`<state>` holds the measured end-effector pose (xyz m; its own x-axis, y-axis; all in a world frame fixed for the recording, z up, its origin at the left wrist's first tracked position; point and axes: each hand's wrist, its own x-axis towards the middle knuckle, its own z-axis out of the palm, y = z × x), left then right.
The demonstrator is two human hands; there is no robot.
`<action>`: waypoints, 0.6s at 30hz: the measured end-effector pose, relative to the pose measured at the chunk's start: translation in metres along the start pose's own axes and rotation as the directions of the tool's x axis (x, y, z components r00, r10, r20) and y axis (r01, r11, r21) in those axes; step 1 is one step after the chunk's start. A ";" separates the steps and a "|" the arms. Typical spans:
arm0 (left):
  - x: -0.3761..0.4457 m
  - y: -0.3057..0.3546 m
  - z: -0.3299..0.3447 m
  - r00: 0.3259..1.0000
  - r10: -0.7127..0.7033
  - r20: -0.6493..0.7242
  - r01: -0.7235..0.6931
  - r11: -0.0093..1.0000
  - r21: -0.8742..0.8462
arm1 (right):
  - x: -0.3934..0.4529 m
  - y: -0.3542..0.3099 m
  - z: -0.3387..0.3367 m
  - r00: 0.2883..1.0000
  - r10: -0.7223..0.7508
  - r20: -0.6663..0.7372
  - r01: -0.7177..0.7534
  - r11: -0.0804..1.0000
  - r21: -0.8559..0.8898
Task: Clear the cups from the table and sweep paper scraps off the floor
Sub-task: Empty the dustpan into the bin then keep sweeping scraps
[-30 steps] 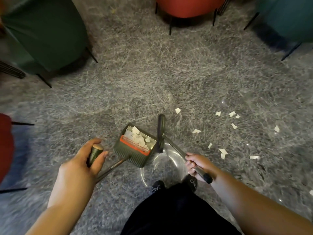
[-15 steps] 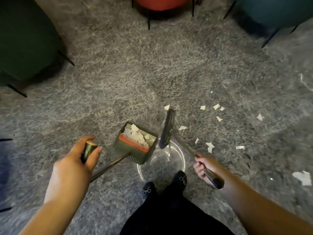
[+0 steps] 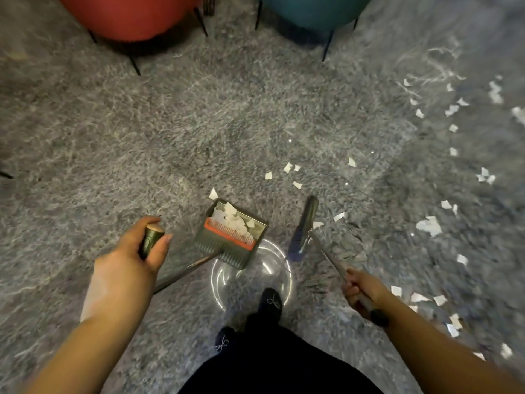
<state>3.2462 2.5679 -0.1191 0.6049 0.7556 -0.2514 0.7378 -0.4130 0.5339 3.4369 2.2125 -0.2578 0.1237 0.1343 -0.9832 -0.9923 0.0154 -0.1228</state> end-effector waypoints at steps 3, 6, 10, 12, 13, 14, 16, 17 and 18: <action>0.011 0.020 0.008 0.998 0.060 0.030 -0.061 0.998 0.036 | -0.003 -0.005 -0.018 1.000 0.005 -0.031 -0.002 0.996 0.094; 0.021 0.033 0.011 0.995 0.091 0.040 -0.092 0.995 0.033 | -0.006 -0.012 -0.025 0.998 -0.033 -0.048 0.040 0.987 0.155; 0.032 0.038 0.007 0.991 0.129 0.027 -0.130 0.991 0.038 | -0.014 -0.015 -0.018 0.996 -0.083 -0.040 0.089 0.981 0.174; 0.040 0.036 0.000 0.990 0.137 0.031 -0.138 0.990 0.030 | -0.019 -0.016 -0.003 0.996 -0.088 -0.012 0.089 0.983 0.159; 0.043 0.033 -0.004 0.989 0.146 0.025 -0.147 0.989 0.033 | -0.021 -0.016 0.006 0.996 -0.090 0.002 0.089 0.986 0.139; 0.049 0.030 -0.011 0.987 0.161 0.011 -0.161 0.986 0.030 | -0.023 -0.016 0.018 0.995 -0.101 0.013 0.099 0.988 0.116; 0.060 0.022 -0.028 0.984 0.177 -0.029 -0.176 0.984 0.029 | -0.025 -0.015 0.045 0.991 -0.128 0.042 0.126 0.990 0.062; 0.066 0.017 -0.036 0.983 0.177 -0.044 -0.175 0.984 0.032 | -0.026 -0.014 0.059 0.989 -0.139 0.059 0.137 0.990 0.038; 0.073 0.012 -0.043 0.983 0.176 -0.061 -0.173 0.984 0.041 | -0.026 -0.013 0.072 0.987 -0.143 0.073 0.142 0.990 0.021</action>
<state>3.2865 2.6403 -0.0969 0.7056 0.7009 -0.1040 0.6334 -0.5581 0.5360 3.4465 2.2803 -0.2206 0.2642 0.2029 -0.9429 -0.9645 0.0550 -0.2584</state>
